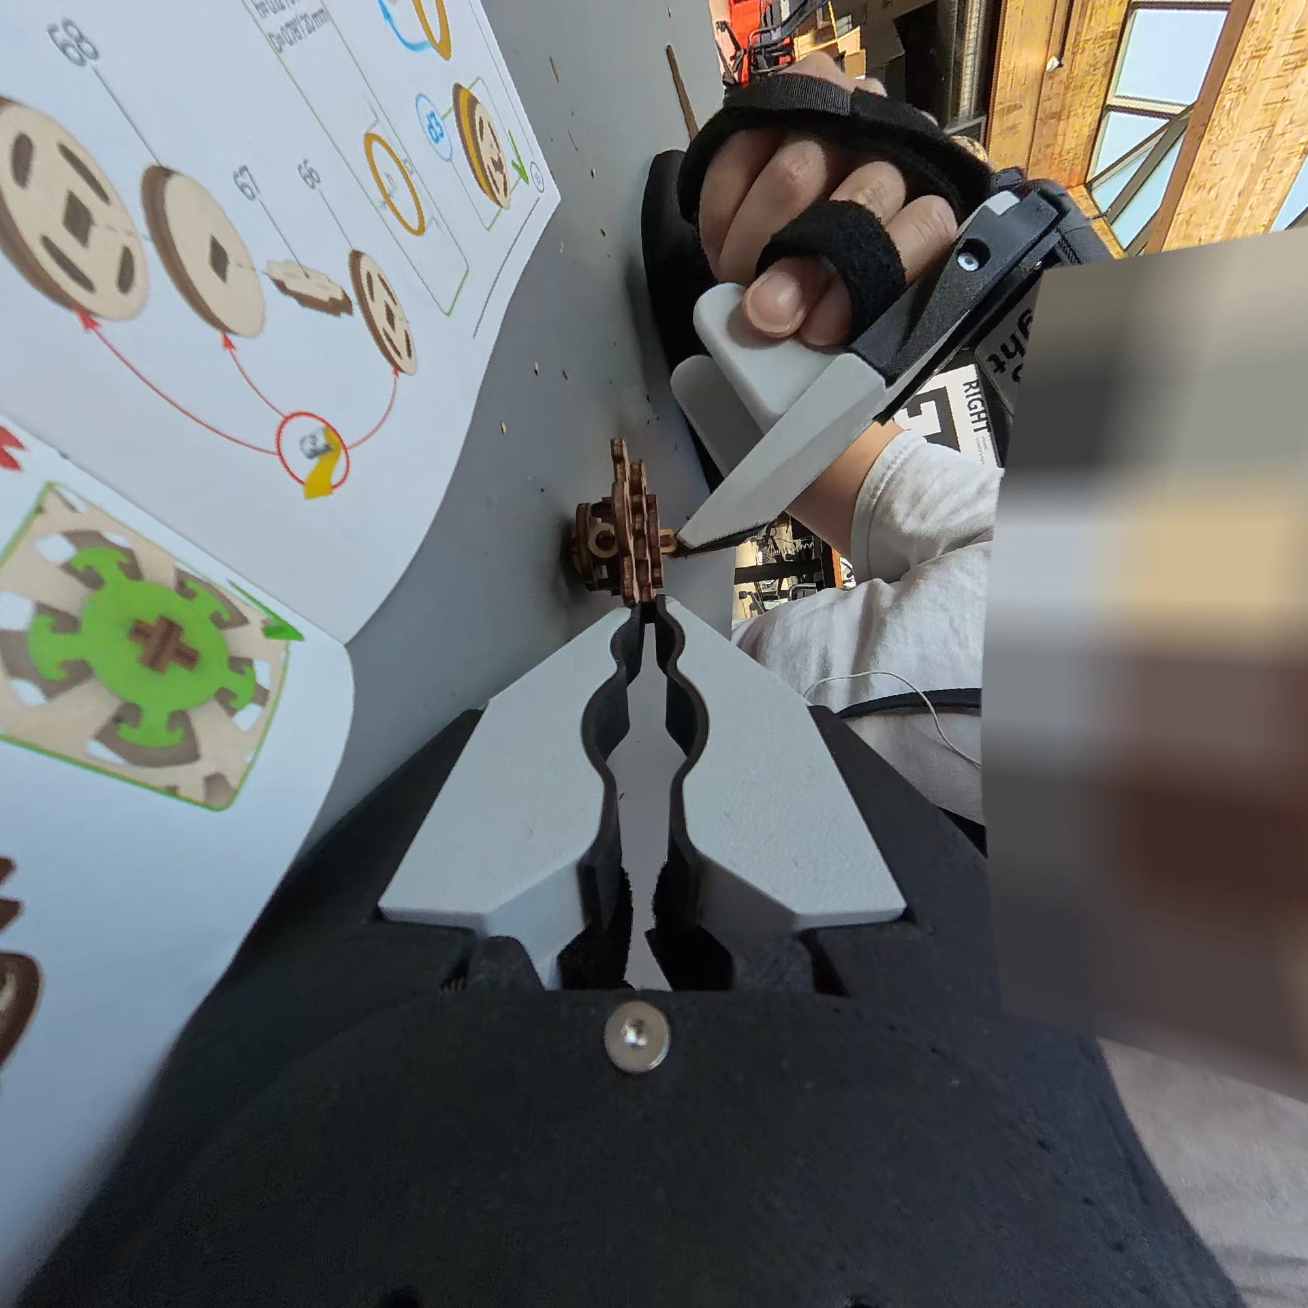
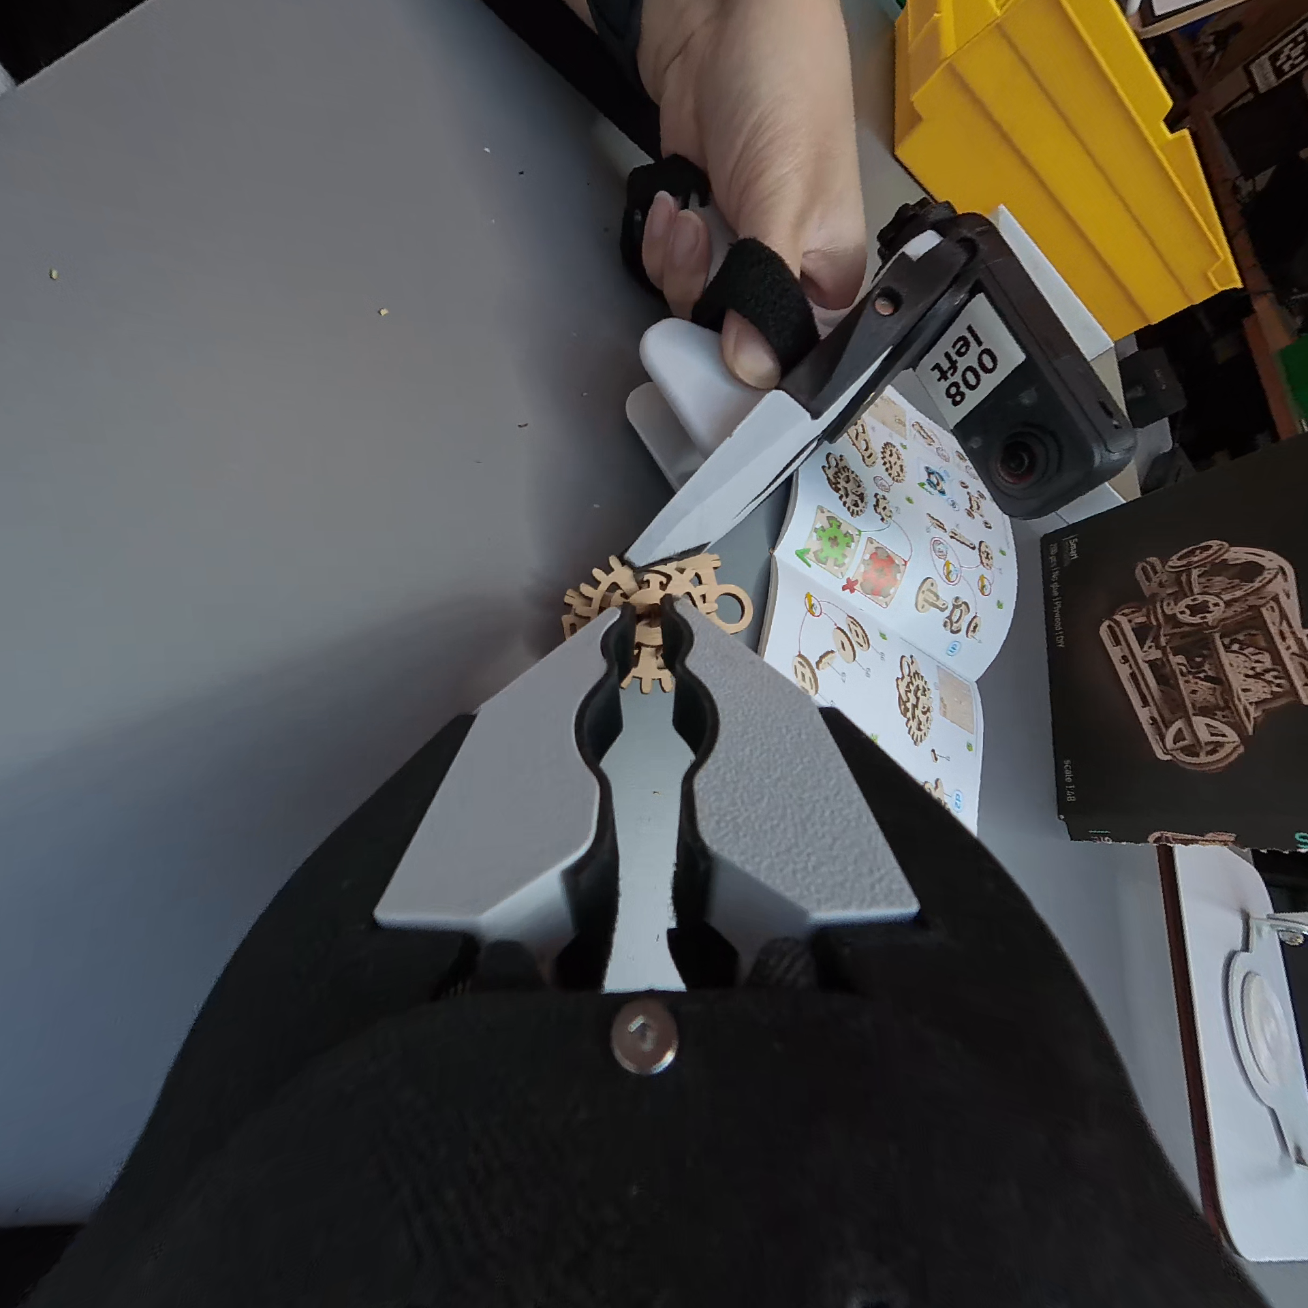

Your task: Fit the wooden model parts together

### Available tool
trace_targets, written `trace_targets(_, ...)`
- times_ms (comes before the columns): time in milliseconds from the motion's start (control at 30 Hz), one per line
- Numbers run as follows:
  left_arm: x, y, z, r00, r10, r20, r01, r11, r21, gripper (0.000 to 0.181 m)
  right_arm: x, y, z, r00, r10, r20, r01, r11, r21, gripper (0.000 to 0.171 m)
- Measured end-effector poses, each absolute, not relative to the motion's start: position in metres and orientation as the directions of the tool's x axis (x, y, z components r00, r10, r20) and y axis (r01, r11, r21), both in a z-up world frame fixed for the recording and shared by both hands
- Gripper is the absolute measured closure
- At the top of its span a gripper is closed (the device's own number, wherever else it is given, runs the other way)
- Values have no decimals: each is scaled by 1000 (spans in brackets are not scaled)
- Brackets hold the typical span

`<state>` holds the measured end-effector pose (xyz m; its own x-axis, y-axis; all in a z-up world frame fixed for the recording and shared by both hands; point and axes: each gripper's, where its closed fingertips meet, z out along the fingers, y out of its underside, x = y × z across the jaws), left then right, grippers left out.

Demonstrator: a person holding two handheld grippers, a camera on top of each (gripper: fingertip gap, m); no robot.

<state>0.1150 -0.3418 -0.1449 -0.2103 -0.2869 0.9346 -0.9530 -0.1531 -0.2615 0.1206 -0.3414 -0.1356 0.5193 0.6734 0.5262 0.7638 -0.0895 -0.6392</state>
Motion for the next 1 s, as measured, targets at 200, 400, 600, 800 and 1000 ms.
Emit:
trace_targets(200, 115, -344, -144, -216, -279, 936, -953, -149, -264, 180, 121, -343, -138, 530, 705, 471, 750, -131, -648, 171)
trace_targets(400, 115, -343, -143, -220, -270, 937, -952, -150, -267, 180, 117, -345, -131, 521, 705, 481, 738, -89, -670, 170)
trace_targets(600, 114, -343, -143, -220, -264, 939, -954, -142, -264, 180, 125, -344, -124, 488, 725, 486, 743, -53, -667, 162)
trace_targets(800, 114, -344, -144, -221, -274, 936, -955, -135, -265, 180, 125, -344, -135, 429, 783, 450, 772, -60, -633, 164)
trace_targets(1000, 113, -344, -144, -224, -277, 934, -956, -126, -266, 180, 124, -344, -134, 433, 783, 446, 763, -55, -644, 165)
